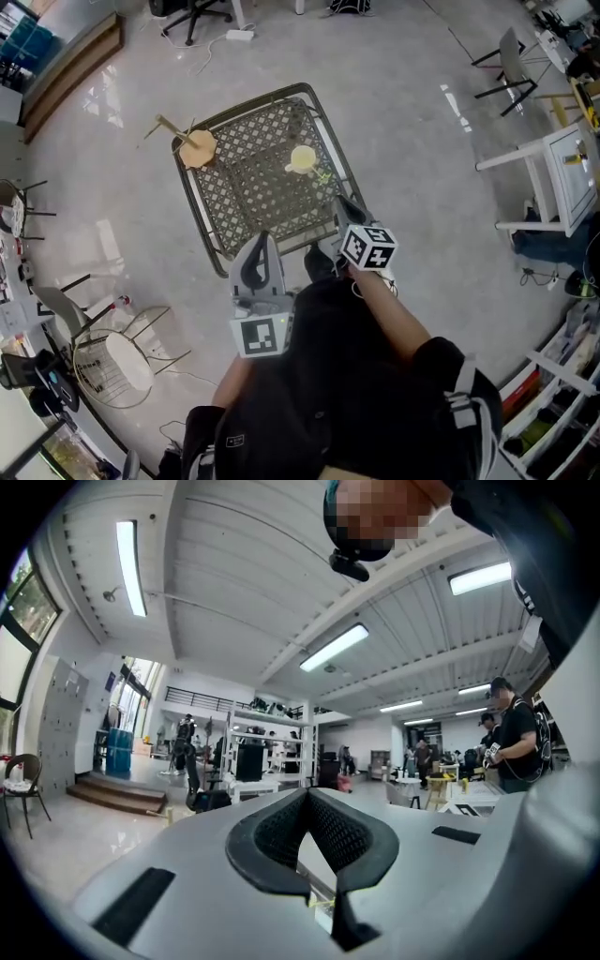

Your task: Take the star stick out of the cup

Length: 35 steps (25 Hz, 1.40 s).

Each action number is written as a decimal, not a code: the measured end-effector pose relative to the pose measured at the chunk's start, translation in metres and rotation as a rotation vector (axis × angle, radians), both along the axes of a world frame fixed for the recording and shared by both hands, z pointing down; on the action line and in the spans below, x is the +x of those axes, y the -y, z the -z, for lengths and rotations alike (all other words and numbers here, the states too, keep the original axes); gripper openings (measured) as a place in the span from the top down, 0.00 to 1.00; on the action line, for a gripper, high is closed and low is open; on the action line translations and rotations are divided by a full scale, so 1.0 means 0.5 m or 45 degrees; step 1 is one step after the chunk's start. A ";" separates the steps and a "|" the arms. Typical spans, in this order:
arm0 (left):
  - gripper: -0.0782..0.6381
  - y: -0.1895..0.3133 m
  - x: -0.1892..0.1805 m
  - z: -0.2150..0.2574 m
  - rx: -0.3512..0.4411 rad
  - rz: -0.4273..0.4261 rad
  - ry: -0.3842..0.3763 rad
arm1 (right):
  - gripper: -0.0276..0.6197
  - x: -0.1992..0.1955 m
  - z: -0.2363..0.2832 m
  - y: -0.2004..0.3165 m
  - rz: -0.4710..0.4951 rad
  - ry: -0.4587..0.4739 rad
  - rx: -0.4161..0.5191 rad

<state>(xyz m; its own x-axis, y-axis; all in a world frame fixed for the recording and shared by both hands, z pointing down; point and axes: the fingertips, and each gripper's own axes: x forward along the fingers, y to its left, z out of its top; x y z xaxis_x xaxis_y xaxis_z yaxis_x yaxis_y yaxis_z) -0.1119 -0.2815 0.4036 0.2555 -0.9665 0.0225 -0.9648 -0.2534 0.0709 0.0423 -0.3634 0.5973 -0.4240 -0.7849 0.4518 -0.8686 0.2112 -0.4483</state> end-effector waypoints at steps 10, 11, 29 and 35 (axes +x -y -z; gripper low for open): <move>0.87 0.113 -0.003 0.004 -0.023 0.050 0.039 | 0.81 0.017 -0.195 0.113 -0.102 0.183 -0.404; 0.87 0.124 -0.001 0.003 -0.025 0.049 0.036 | 0.80 0.017 -0.210 0.119 -0.108 0.190 -0.436; 0.87 0.254 -0.006 -0.039 -0.118 0.062 0.010 | 0.89 -0.013 -0.348 0.164 -0.084 0.279 -0.761; 0.87 0.245 -0.016 -0.040 -0.115 0.092 0.009 | 0.91 -0.010 -0.348 0.164 -0.095 0.271 -0.774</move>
<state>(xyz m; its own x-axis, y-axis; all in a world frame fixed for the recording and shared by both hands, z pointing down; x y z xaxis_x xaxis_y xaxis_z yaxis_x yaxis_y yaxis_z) -0.1200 -0.4041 0.4235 0.1845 -0.9764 0.1121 -0.9809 -0.1758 0.0835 0.0375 -0.4454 0.7714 -0.5072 -0.4466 0.7371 -0.7503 -0.1921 -0.6326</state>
